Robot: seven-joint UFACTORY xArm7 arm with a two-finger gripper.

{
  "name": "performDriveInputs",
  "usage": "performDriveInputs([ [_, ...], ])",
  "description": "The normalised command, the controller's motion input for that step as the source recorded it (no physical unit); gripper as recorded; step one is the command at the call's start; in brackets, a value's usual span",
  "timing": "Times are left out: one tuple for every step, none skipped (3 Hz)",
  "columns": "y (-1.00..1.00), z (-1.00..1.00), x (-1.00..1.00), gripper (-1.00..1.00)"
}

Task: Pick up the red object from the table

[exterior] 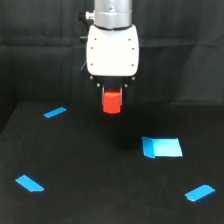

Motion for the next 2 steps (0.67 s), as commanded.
performDriveInputs([
  [-0.05,0.16,0.02,-0.93],
  [-0.10,0.15,0.09,-1.00],
])
